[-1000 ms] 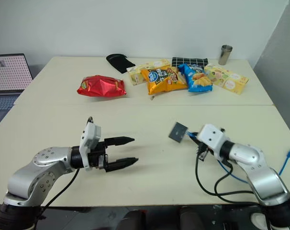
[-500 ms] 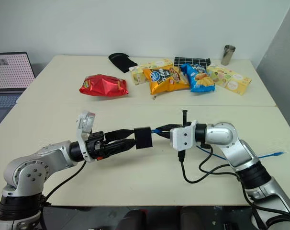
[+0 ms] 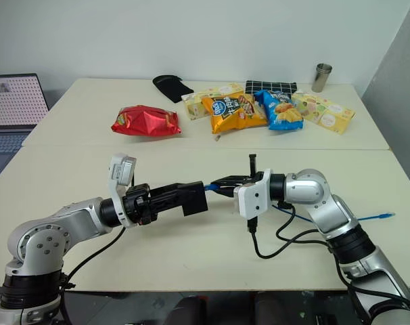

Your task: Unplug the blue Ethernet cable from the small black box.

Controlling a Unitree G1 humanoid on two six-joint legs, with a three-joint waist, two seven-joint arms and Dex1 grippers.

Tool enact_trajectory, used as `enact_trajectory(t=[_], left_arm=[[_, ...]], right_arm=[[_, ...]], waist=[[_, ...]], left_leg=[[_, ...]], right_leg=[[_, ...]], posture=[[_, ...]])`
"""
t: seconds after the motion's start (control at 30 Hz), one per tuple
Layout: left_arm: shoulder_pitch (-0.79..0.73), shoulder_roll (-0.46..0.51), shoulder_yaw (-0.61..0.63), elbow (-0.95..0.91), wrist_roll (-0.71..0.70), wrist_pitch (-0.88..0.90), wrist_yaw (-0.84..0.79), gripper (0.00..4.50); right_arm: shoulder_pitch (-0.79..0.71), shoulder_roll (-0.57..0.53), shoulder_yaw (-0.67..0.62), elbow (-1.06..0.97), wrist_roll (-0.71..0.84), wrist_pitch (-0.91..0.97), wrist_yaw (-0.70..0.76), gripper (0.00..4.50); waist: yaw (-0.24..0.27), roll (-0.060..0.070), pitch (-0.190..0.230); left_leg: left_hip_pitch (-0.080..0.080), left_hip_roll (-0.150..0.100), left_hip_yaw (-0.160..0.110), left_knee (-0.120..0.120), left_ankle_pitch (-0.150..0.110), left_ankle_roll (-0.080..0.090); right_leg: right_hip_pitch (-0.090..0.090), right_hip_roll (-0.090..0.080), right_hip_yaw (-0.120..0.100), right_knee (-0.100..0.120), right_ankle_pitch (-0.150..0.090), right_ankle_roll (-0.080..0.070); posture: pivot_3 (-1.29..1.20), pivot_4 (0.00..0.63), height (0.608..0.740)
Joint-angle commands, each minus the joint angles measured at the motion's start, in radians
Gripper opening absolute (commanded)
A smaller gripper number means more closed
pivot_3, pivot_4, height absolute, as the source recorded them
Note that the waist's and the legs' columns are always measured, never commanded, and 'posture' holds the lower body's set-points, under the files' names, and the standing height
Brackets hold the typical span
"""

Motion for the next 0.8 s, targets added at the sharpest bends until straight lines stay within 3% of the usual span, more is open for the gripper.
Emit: enact_trajectory(t=[0.03, 0.07, 0.27, 0.3, 0.43, 0.57, 0.8], left_arm=[[-0.007, 0.010, -0.002, -0.011, -0.006, -0.001, -0.017, 0.98], [-0.007, 0.011, 0.000, -0.007, -0.005, -0.001, -0.018, 0.80], [-0.012, 0.013, 0.004, 0.005, 0.013, -0.018, -0.028, 0.79], [-0.014, 0.012, 0.004, 0.006, 0.018, -0.023, -0.030, 0.79], [-0.030, 0.035, -0.035, 0.022, 0.078, -0.063, -0.105, 0.79], [-0.041, 0.041, -0.070, 0.060, 0.145, -0.122, -0.171, 0.79], [-0.079, 0.038, -0.137, 0.166, 0.257, -0.279, -0.378, 0.79]], right_arm=[[-0.029, 0.008, -0.028, -0.008, 0.001, -0.037, -0.014, 0.11], [-0.031, 0.008, -0.025, -0.005, -0.006, -0.044, -0.014, 0.11], [-0.039, 0.004, -0.017, 0.006, -0.023, -0.085, -0.006, 0.11], [-0.038, 0.002, -0.016, 0.005, -0.022, -0.085, -0.002, 0.81], [-0.004, -0.070, -0.040, -0.063, 0.054, 0.025, 0.085, 1.67], [0.025, -0.127, -0.063, -0.126, 0.128, 0.129, 0.138, 1.73], [0.049, -0.162, -0.171, -0.390, 0.626, 0.903, 0.087, 1.73]], waist=[[0.000, 0.000, 0.000], [0.000, 0.000, 0.000], [0.000, 0.000, 0.000], [0.000, 0.000, 0.000], [0.001, 0.000, 0.000], [0.002, 0.000, 0.000], [0.000, 0.000, 0.000]], left_leg=[[0.000, 0.000, 0.000, 0.000, 0.000, 0.000], [0.000, 0.000, 0.000, 0.000, 0.000, 0.000], [0.000, 0.000, 0.000, 0.000, 0.000, 0.000], [0.000, 0.000, 0.000, 0.000, 0.000, 0.000], [0.000, -0.001, 0.000, 0.000, 0.000, 0.000], [0.000, -0.001, 0.000, 0.000, 0.000, 0.000], [0.000, 0.000, -0.001, 0.000, 0.000, 0.000]], right_leg=[[0.000, 0.000, 0.000, 0.000, 0.000, 0.000], [0.000, 0.000, 0.000, 0.000, 0.000, 0.000], [0.000, 0.000, 0.000, 0.000, 0.000, 0.000], [0.000, 0.000, 0.000, 0.000, 0.000, 0.000], [0.000, 0.000, 0.000, 0.000, 0.000, 0.000], [0.000, 0.000, 0.000, 0.000, 0.000, 0.000], [0.000, -0.001, 0.000, 0.000, 0.000, 0.000]], posture=[[0.00, 0.150, 0.740], [0.00, 0.150, 0.740], [0.00, 0.150, 0.740], [0.00, 0.150, 0.740], [0.00, 0.150, 0.740], [0.00, 0.150, 0.740], [0.00, 0.150, 0.740]])
